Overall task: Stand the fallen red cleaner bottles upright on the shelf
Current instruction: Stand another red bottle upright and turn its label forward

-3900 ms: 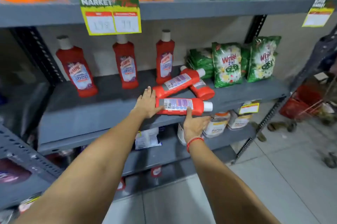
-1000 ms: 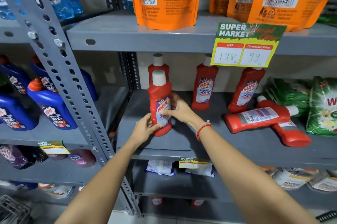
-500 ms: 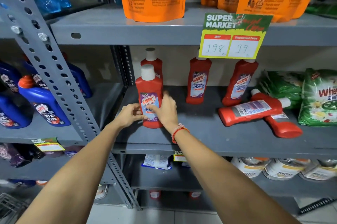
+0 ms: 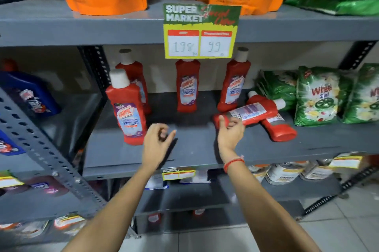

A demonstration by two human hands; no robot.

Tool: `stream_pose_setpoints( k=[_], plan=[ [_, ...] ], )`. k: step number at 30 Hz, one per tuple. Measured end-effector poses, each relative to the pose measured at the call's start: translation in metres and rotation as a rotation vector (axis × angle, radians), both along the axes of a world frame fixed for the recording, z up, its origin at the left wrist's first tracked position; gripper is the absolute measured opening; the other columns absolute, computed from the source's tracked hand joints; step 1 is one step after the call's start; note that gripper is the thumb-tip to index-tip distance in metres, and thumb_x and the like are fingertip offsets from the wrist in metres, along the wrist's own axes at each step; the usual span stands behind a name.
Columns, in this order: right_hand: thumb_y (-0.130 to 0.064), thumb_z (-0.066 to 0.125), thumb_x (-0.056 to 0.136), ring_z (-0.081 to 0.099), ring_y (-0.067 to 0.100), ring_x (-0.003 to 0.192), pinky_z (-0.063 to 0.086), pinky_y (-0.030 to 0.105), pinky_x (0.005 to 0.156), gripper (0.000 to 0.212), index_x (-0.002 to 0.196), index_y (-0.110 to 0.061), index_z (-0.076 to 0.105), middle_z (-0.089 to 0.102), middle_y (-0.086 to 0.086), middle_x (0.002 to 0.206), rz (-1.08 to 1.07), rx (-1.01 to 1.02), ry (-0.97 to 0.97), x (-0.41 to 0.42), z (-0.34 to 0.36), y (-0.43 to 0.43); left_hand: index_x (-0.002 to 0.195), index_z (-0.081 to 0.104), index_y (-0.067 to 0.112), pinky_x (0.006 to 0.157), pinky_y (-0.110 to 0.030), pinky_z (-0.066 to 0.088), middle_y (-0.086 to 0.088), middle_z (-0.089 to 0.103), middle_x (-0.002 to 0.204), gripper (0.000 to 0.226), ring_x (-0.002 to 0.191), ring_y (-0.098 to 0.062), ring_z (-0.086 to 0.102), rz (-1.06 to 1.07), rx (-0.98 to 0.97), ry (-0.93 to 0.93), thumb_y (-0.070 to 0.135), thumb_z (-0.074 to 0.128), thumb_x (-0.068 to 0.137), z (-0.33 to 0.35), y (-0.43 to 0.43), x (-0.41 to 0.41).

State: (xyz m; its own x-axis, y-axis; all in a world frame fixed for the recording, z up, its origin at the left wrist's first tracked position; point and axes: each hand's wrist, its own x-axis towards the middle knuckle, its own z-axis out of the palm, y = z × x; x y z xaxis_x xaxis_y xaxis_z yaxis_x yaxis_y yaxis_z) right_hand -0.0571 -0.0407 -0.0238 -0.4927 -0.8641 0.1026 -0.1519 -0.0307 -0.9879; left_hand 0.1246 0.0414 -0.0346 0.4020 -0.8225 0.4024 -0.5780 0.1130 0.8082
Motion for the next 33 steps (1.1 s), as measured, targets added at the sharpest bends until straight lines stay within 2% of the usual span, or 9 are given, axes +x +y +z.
stream_pose_setpoints(
  k=[3,6,9,11,13,17,23,28,33],
  plan=[
    [-0.02,0.073,0.078,0.051,0.041,0.107,0.031,0.035,0.089,0.045,0.103,0.009,0.051,0.057,0.028,0.107,-0.197,0.113,-0.082,-0.041,-0.002,-0.019,0.103,0.062,0.011,0.083,-0.024,0.043,-0.011,0.062,0.101,0.03,0.092,-0.021,0.059,-0.205,0.12,-0.17,0.032,0.065,0.082,0.009,-0.052,-0.041],
    [-0.036,0.076,0.072,0.055,0.04,0.111,0.041,0.043,0.096,0.062,0.11,0.008,0.053,0.059,0.026,0.117,-0.2,0.26,-0.272,-0.063,-0.008,-0.044,0.124,0.054,0.01,0.103,-0.035,0.039,-0.016,0.056,0.128,0.045,0.12,-0.028,0.05,-0.364,0.282,-0.279,0.037,0.056,0.087,0.013,-0.098,-0.077],
    [-0.054,0.078,0.059,0.062,0.033,0.101,0.05,0.045,0.094,0.077,0.111,-0.001,0.06,0.065,0.017,0.112,-0.085,0.336,-0.39,-0.077,-0.017,-0.067,0.134,0.042,0.009,0.109,-0.041,0.034,-0.019,0.046,0.139,0.052,0.129,-0.033,0.042,-0.483,0.406,-0.319,0.034,0.054,0.089,0.013,-0.126,-0.1],
    [-0.046,0.081,0.061,0.064,0.026,0.091,0.055,0.043,0.088,0.071,0.115,-0.004,0.059,0.066,0.013,0.113,0.008,0.333,-0.514,-0.084,-0.016,-0.075,0.135,0.04,0.009,0.108,-0.043,0.036,-0.019,0.046,0.139,0.054,0.127,-0.035,0.044,-0.532,0.469,-0.333,0.031,0.055,0.088,0.011,-0.136,-0.11],
    [-0.023,0.079,0.073,0.064,0.02,0.081,0.057,0.038,0.076,0.053,0.117,-0.003,0.058,0.065,0.015,0.112,0.085,0.263,-0.626,-0.088,-0.011,-0.076,0.136,0.039,0.007,0.108,-0.04,0.036,-0.018,0.046,0.14,0.054,0.126,-0.034,0.045,-0.535,0.488,-0.335,0.027,0.056,0.088,0.01,-0.137,-0.117],
    [-0.009,0.073,0.078,0.065,0.025,0.092,0.055,0.038,0.08,0.041,0.115,-0.003,0.057,0.066,0.016,0.112,0.184,0.161,-0.691,-0.087,-0.006,-0.069,0.135,0.041,0.012,0.106,-0.04,0.039,-0.015,0.047,0.139,0.059,0.123,-0.031,0.048,-0.472,0.461,-0.287,0.03,0.064,0.083,0.009,-0.132,-0.113],
    [0.0,0.069,0.078,0.066,0.022,0.1,0.054,0.032,0.092,0.033,0.109,-0.008,0.059,0.067,0.009,0.107,0.61,-0.065,-0.424,-0.069,0.03,-0.056,0.127,0.049,0.012,0.093,-0.03,0.045,-0.01,0.059,0.128,0.056,0.111,-0.02,0.058,-0.493,0.327,-0.005,0.03,0.07,0.079,0.028,-0.11,-0.084],
    [0.005,0.072,0.073,0.067,-0.003,0.082,0.055,0.015,0.075,0.041,0.106,-0.014,0.056,0.067,-0.002,0.099,0.916,-0.048,-0.108,-0.036,0.056,-0.051,0.113,0.057,0.007,0.076,-0.008,0.047,-0.002,0.065,0.107,0.05,0.096,-0.014,0.061,-0.315,0.224,0.124,0.021,0.078,0.07,0.023,-0.081,-0.051],
    [-0.001,0.074,0.073,0.066,0.007,0.095,0.055,0.022,0.085,0.048,0.113,-0.016,0.053,0.065,0.008,0.113,1.114,0.013,0.043,-0.007,0.05,-0.047,0.111,0.057,-0.002,0.07,-0.002,0.047,-0.01,0.067,0.104,0.048,0.084,-0.005,0.062,-0.188,0.162,0.194,0.009,0.078,0.069,0.006,-0.059,-0.037]
  ],
)
